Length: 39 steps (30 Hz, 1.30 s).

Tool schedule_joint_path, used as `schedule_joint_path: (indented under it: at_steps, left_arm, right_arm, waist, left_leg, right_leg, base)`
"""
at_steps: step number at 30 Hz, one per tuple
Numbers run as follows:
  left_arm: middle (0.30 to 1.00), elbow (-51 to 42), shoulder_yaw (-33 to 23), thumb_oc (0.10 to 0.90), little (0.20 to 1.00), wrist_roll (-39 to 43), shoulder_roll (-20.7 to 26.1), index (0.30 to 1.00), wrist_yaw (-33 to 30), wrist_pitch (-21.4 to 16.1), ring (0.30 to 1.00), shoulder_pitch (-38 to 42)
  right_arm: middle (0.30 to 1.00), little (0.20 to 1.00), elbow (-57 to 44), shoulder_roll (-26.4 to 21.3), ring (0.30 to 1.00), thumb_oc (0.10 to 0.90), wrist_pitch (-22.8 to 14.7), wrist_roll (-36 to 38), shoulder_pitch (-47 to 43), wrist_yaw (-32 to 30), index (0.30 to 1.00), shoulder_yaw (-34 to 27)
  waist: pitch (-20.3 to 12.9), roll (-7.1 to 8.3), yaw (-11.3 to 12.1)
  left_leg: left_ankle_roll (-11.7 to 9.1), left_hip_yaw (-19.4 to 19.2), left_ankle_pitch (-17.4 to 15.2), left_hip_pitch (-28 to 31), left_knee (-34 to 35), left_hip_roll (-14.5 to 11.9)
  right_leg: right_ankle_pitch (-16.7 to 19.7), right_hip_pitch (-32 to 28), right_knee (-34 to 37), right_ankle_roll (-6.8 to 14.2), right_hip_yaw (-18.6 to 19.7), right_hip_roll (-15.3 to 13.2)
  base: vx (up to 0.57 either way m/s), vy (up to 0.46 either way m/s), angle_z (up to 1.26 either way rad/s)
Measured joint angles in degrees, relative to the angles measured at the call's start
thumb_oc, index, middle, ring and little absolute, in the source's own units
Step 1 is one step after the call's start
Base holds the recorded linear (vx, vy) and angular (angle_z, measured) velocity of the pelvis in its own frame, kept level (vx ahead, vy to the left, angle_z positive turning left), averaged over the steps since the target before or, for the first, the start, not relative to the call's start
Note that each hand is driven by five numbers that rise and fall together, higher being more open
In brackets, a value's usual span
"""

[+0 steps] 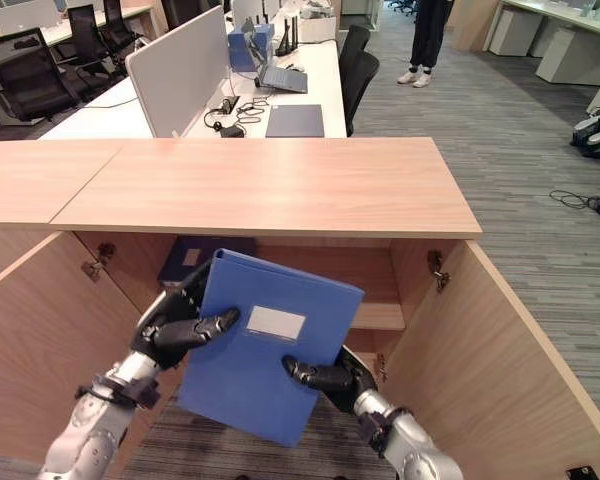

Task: Put the empty folder in the office cabinet

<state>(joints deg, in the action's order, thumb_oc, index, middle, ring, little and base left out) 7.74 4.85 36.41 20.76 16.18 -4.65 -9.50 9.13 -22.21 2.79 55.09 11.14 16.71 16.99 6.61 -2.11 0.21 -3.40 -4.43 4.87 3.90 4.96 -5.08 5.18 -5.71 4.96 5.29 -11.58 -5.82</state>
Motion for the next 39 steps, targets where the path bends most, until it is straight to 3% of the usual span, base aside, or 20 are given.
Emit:
schedule_joint_path:
  at_steps: [3, 4, 9, 14, 24, 28, 29, 31, 32, 33, 35, 37, 39]
  left_arm:
    - [0.900, 11.52, -0.39, 0.800, 0.900, -4.79, -2.03, 0.900, -3.06, 0.62, 0.900, -1.03]
    - [0.900, 15.46, -0.35, 0.800, 0.900, -10.51, -1.61, 0.900, -4.47, 0.59, 0.900, -1.91]
    - [0.900, 25.52, -0.04, 0.800, 0.900, -22.21, -1.89, 0.900, -6.92, 0.43, 0.900, -6.28]
    - [0.900, 31.38, 2.16, 0.800, 0.900, -25.71, -2.69, 0.900, -7.25, 0.12, 0.900, -7.26]
    - [0.900, 44.67, 2.59, 0.800, 0.900, -24.73, -7.61, 0.900, -11.34, 0.32, 0.900, -3.36]
    - [0.900, 48.17, 2.62, 0.800, 0.900, -23.19, -8.86, 0.900, -12.37, 0.47, 0.900, 0.32]
    - [0.900, 48.91, 2.48, 0.800, 0.900, -23.14, -8.89, 0.900, -13.16, 0.32, 0.900, 2.01]
    - [0.900, 50.26, 1.50, 0.800, 0.900, -23.12, -8.85, 0.900, -13.53, 0.29, 0.900, 4.51]
    - [0.900, 51.63, 0.74, 0.800, 0.900, -23.11, -8.89, 0.900, -13.61, 0.32, 0.900, 5.94]
    - [0.900, 52.17, 0.65, 0.800, 0.900, -23.12, -8.90, 0.900, -13.61, 0.35, 0.900, 5.78]
    - [0.900, 56.51, -0.63, 0.800, 0.900, -23.17, -9.53, 0.900, -14.47, -0.72, 0.900, 7.35]
    - [0.900, 57.29, -0.24, 0.800, 0.900, -23.89, -9.69, 0.900, -14.73, -0.88, 0.900, 8.37]
    - [0.900, 57.61, -0.42, 0.800, 0.900, -23.85, -9.89, 0.900, -14.69, -0.80, 0.900, 9.07]
  right_arm:
    - [0.300, 0.300, 2.88, 2.22, 0.300, 0.400, 0.00, 0.01, 0.87, -1.26, 0.300, -2.05]
    - [0.300, 0.300, 4.70, 3.70, 0.300, 0.400, -0.14, 0.14, 0.74, -1.68, 0.300, -3.36]
    - [0.300, 0.300, 8.64, 7.81, 0.300, 0.400, -2.59, 4.86, 1.14, -4.26, 0.300, -6.79]
    - [0.300, 0.300, 12.01, 11.93, 0.300, 0.400, -4.62, 11.24, 0.46, -7.35, 0.300, -7.80]
    - [0.300, 0.300, 18.62, 11.98, 0.300, 0.400, -11.07, 16.00, -5.67, -14.11, 0.300, -11.22]
    - [0.300, 0.300, 18.52, 10.94, 0.300, 0.400, -13.15, 17.20, -6.34, -14.23, 0.300, -12.67]
    - [0.300, 0.300, 18.54, 10.71, 0.300, 0.400, -13.23, 17.24, -6.44, -14.28, 0.300, -13.43]
    - [0.300, 0.300, 18.61, 10.84, 0.300, 0.400, -13.35, 17.28, -6.34, -14.61, 0.300, -14.16]
    - [0.300, 0.300, 18.57, 11.22, 0.300, 0.400, -13.30, 17.27, -6.47, -15.53, 0.300, -14.36]
    - [0.300, 0.300, 18.58, 11.24, 0.300, 0.400, -13.29, 17.25, -6.47, -15.54, 0.300, -14.32]
    - [0.300, 0.300, 18.56, 10.95, 0.300, 0.400, -13.55, 17.40, -6.29, -15.56, 0.300, -16.12]
    - [0.300, 0.300, 18.68, 9.28, 0.300, 0.400, -13.70, 17.62, -6.97, -15.57, 0.300, -16.12]
    - [0.300, 0.300, 18.69, 8.53, 0.300, 0.400, -13.68, 17.62, -7.39, -15.67, 0.300, -16.16]
  waist:
    - [-0.07, 0.01, 0.06]
    - [-0.14, 0.17, 0.09]
    - [-0.24, -0.10, 0.11]
    - [-0.29, -0.56, 0.15]
    - [-1.16, -2.85, 0.21]
    - [-0.73, -4.22, 0.01]
    - [-0.33, -4.24, 0.05]
    - [1.26, -2.71, -0.70]
    - [3.08, -0.74, 0.19]
    - [3.33, -0.58, 0.39]
    - [3.83, -1.29, 0.18]
    - [4.32, -2.07, 0.86]
    - [5.02, -2.00, 1.80]
  left_leg:
    - [0.01, 0.13, -0.02, -0.54, 0.00, -0.08]
    - [0.05, 0.24, 0.01, -0.89, 0.00, -0.17]
    - [0.49, 0.21, 0.11, -0.97, 0.00, -0.27]
    - [0.45, 0.19, 0.12, -0.93, 0.00, -0.31]
    - [-0.05, 0.21, 0.32, -1.19, -0.01, -1.01]
    - [-1.99, 1.91, 1.22, -3.52, -0.40, -1.60]
    - [-4.64, 1.88, 2.07, -7.83, -4.94, -1.54]
    - [-8.56, 0.24, 6.60, -9.96, -6.20, -0.58]
    - [-6.72, -6.72, 5.55, -10.67, -8.27, -1.44]
    - [-6.23, -7.76, 4.83, -10.95, -8.66, -2.06]
    - [-7.06, -9.16, 4.96, -11.03, -3.17, -6.76]
    - [-8.30, -7.86, 4.92, -12.75, 0.20, -9.66]
    - [-8.48, -6.83, 4.25, -12.83, 0.17, -10.04]
  right_leg:
    - [-0.05, 0.46, 0.00, -0.08, -0.15, -0.06]
    - [-0.05, 0.77, 0.01, -0.10, -0.24, -0.07]
    - [-0.18, 0.94, 0.03, -0.01, -0.29, -0.06]
    - [-0.21, 0.94, 0.04, 0.02, -0.24, -0.02]
    - [-0.16, 1.19, 0.02, -0.24, -0.03, 1.13]
    - [-0.71, 2.19, -0.05, -1.05, -0.54, 2.16]
    - [-1.24, 3.33, -0.06, -1.86, 0.32, 2.60]
    - [-1.54, 3.23, 0.39, -2.61, 0.45, 0.79]
    - [-1.21, 2.68, 0.44, -3.37, -0.48, -0.97]
    - [-1.42, 2.31, 0.45, -3.43, -0.61, -1.20]
    - [-2.12, 1.14, 0.47, -3.30, -2.48, -1.80]
    - [-2.67, 1.83, 0.45, -2.48, -1.02, -2.46]
    - [-2.80, 2.27, 0.47, -2.28, 1.30, -3.21]
  base:
    - [0.00, -0.021, 0.02]
    - [0.01, -0.031, 0.02]
    - [0.00, -0.024, 0.00]
    - [-0.01, -0.034, -0.01]
    - [-0.03, -0.047, -0.01]
    - [-0.08, -0.046, 0.33]
    - [0.08, 0.014, 0.63]
    - [0.12, 0.051, 0.75]
    - [0.16, 0.112, 0.42]
    - [0.24, 0.158, 0.36]
    - [0.27, 0.176, 0.43]
    - [0.38, 0.197, 0.01]
    - [0.27, 0.118, -0.30]
